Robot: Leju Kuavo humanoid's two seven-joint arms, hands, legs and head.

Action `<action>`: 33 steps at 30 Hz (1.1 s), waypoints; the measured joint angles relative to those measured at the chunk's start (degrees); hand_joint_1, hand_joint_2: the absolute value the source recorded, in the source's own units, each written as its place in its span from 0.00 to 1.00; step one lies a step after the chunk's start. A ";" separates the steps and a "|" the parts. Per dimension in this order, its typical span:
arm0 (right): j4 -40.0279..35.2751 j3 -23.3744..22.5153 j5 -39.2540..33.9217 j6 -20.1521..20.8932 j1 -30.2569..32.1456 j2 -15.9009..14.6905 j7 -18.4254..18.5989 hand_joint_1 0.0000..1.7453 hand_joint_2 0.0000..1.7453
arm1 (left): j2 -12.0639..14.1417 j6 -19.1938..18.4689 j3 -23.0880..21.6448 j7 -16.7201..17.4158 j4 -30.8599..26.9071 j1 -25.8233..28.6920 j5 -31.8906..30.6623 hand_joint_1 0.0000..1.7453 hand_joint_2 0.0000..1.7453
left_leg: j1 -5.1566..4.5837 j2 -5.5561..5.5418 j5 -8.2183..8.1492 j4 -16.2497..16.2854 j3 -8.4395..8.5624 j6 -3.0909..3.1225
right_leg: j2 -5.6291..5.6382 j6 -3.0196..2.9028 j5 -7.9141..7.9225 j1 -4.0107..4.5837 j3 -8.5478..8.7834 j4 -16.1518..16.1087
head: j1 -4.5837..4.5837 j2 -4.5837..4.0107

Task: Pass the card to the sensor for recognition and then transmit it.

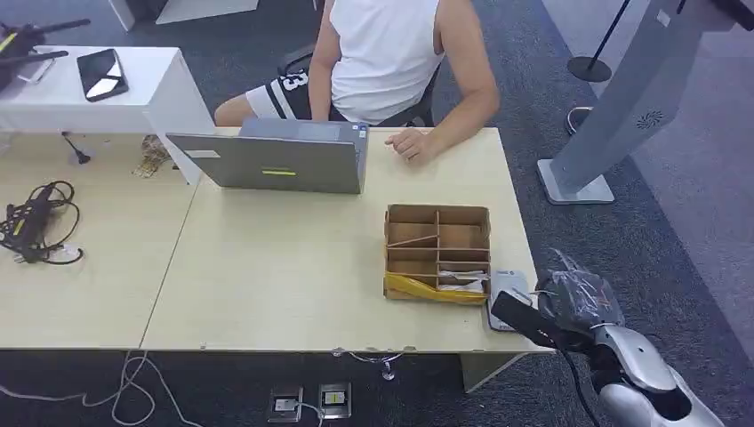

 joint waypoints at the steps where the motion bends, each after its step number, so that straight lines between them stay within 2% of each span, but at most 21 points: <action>1: 0.00 -0.07 0.02 0.00 0.17 0.02 -0.09 1.00 1.00 | 0.00 0.00 -0.07 0.00 0.00 -0.01 0.00 0.00 1.00 | 0.00 0.01 0.00 0.00 0.01 0.00 | 0.01 0.00 0.00 0.00 0.00 0.00 | 0.00 0.00; 8: 0.00 -0.37 0.13 0.31 0.83 0.02 -0.61 1.00 1.00 | 0.00 0.00 -0.61 0.00 0.00 -0.12 0.07 0.00 1.00 | 0.00 0.01 0.00 0.00 0.00 0.00 | 0.01 0.00 0.00 0.00 0.00 0.00 | 0.00 0.00; 15: 1.25 -0.20 1.20 0.11 0.84 1.03 -5.18 1.00 1.00 | 0.00 0.00 -0.94 -0.68 0.00 -0.18 0.59 0.00 1.00 | 0.00 -0.01 0.00 -0.01 -0.02 0.00 | 0.00 0.00 0.00 0.00 0.01 0.00 | 0.00 0.00; 26: 4.15 0.70 4.11 -0.55 -0.63 4.24 -7.67 1.00 1.00 | -0.07 0.00 -1.05 -0.81 0.00 -0.26 0.83 0.00 1.00 | 0.00 -0.01 0.00 -0.01 -0.02 0.00 | 0.01 0.00 0.00 0.00 0.01 0.01 | 0.00 0.00; 33: 5.95 2.67 3.10 -0.44 -1.25 6.25 -7.67 1.00 1.00 | -0.02 0.00 -1.95 -0.81 0.00 -0.33 0.92 0.00 1.00 | 0.01 -0.01 0.00 -0.01 -0.03 0.00 | 0.00 -0.01 -0.01 0.00 0.01 0.01 | 0.02 0.00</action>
